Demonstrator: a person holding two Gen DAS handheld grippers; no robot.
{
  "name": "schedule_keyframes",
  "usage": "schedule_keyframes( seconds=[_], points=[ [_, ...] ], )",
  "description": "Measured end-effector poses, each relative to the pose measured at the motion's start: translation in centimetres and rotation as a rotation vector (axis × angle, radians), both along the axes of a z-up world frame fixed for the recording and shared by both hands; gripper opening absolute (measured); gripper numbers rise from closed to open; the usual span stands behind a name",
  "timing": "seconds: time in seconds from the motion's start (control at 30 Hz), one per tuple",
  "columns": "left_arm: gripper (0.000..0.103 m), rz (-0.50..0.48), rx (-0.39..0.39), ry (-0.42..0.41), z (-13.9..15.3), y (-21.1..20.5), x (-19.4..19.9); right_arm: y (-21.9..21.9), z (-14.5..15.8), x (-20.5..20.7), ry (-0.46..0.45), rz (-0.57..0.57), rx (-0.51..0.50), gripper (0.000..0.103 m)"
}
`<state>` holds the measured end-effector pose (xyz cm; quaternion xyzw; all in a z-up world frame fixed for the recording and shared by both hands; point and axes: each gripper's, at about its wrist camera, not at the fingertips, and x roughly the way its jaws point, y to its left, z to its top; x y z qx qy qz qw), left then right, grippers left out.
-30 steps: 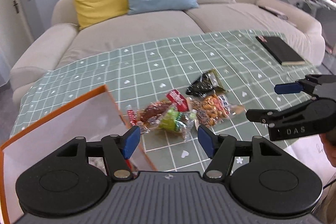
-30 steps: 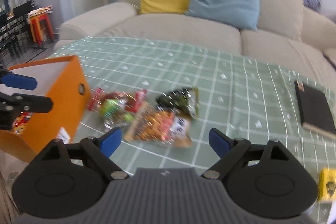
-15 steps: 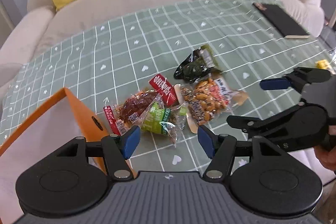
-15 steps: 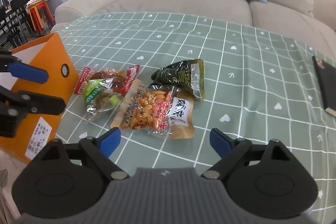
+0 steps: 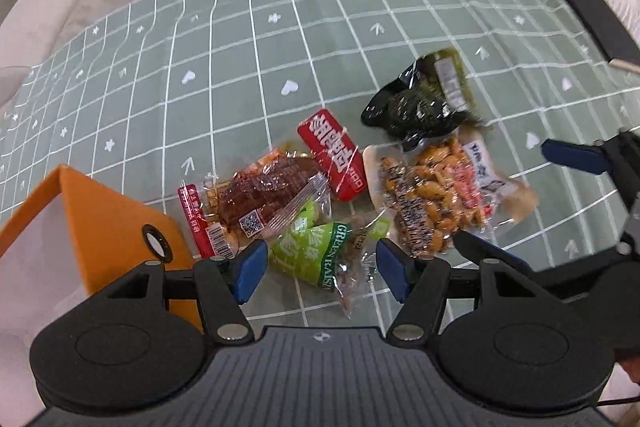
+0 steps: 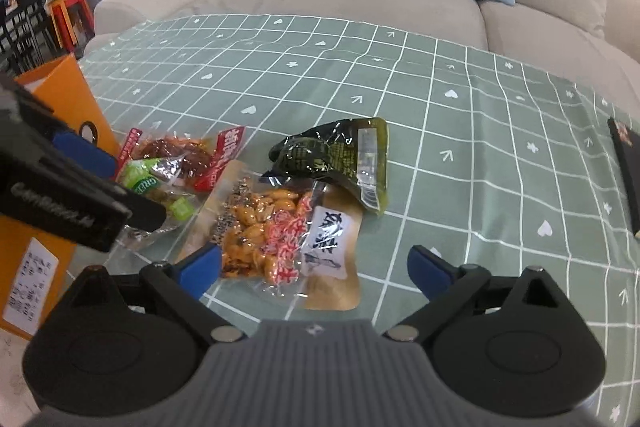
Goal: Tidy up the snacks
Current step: 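Grasp the green raisin bag with the left tool while the right tool grasps the peanut packet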
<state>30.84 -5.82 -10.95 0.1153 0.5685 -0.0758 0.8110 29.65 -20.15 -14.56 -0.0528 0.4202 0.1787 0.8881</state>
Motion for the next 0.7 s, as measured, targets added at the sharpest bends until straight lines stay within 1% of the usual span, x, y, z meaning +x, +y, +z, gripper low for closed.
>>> schedule_keyframes(
  seconds=[0.03,0.17,0.27,0.33,0.43,0.57,0.7],
  points=[
    [0.077,-0.001,0.006,0.006,-0.3,-0.1,0.1,0.1,0.0,0.0,0.0,0.007,-0.001,0.096],
    [0.078,-0.001,0.01,0.008,-0.8,-0.5,0.4,0.2,-0.1,-0.2,-0.016,0.033,-0.015,0.097],
    [0.073,-0.012,-0.004,0.015,-0.9,-0.4,0.4,0.3,-0.3,-0.1,-0.019,0.038,-0.015,0.097],
    [0.067,-0.03,-0.001,0.017,-0.8,-0.4,0.3,0.4,-0.4,0.2,-0.015,0.04,-0.005,0.099],
    [0.063,-0.009,-0.033,0.027,-0.6,0.2,0.1,0.9,-0.7,0.7,-0.015,0.045,-0.002,0.099],
    [0.061,0.035,-0.086,0.039,-0.3,1.1,-0.4,1.6,-1.5,1.4,-0.008,0.064,-0.016,0.099],
    [0.06,0.04,-0.125,0.043,-0.1,0.9,-1.2,1.8,-2.0,1.8,0.006,0.085,0.008,0.099]
  ],
)
